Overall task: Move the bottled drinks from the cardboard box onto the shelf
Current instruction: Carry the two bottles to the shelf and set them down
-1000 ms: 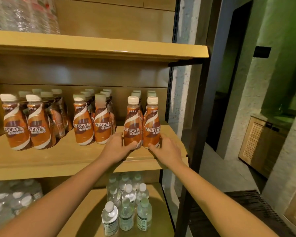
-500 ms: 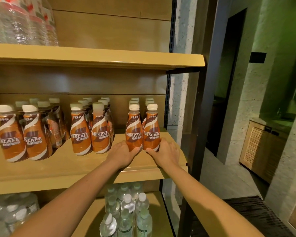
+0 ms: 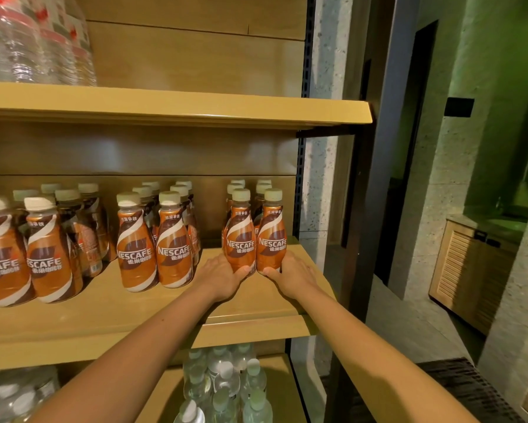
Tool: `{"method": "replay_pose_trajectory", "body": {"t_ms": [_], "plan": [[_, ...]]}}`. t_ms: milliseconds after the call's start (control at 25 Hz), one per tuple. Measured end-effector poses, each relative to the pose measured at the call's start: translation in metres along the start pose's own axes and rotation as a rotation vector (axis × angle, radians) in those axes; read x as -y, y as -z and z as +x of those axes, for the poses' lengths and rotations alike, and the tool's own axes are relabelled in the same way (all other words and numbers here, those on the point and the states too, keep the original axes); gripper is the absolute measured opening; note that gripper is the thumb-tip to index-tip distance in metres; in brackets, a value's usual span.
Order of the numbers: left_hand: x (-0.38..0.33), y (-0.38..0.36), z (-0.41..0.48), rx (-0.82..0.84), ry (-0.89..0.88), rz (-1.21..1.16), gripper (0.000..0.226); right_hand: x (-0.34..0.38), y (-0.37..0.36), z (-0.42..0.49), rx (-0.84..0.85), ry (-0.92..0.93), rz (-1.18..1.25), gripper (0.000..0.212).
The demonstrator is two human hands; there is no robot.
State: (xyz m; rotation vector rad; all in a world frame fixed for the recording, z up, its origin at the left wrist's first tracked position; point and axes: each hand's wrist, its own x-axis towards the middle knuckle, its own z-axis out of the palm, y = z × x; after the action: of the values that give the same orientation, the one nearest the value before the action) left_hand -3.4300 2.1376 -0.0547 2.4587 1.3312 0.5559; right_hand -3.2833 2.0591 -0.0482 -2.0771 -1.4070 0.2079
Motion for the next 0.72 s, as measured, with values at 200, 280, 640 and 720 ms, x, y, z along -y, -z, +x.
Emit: {"method": "replay_pose_trajectory", "body": {"t_ms": [200,280,640,720], "plan": [[0.011,-0.001,0.011,-0.006,0.097,-0.073,0.069,0.001,-0.011,0.015,-0.023,0.0,-0.031,0.051],[0.014,-0.003,0.015,-0.018,0.148,-0.11,0.067,0.004,-0.013,0.02,-0.033,0.003,-0.047,0.051],[-0.009,0.015,-0.015,-0.127,0.211,-0.246,0.078,0.009,-0.004,-0.003,-0.005,-0.027,-0.076,0.088],[-0.02,0.022,-0.041,-0.146,0.18,-0.206,0.07,0.01,0.007,-0.029,0.011,-0.022,-0.1,0.084]]}}
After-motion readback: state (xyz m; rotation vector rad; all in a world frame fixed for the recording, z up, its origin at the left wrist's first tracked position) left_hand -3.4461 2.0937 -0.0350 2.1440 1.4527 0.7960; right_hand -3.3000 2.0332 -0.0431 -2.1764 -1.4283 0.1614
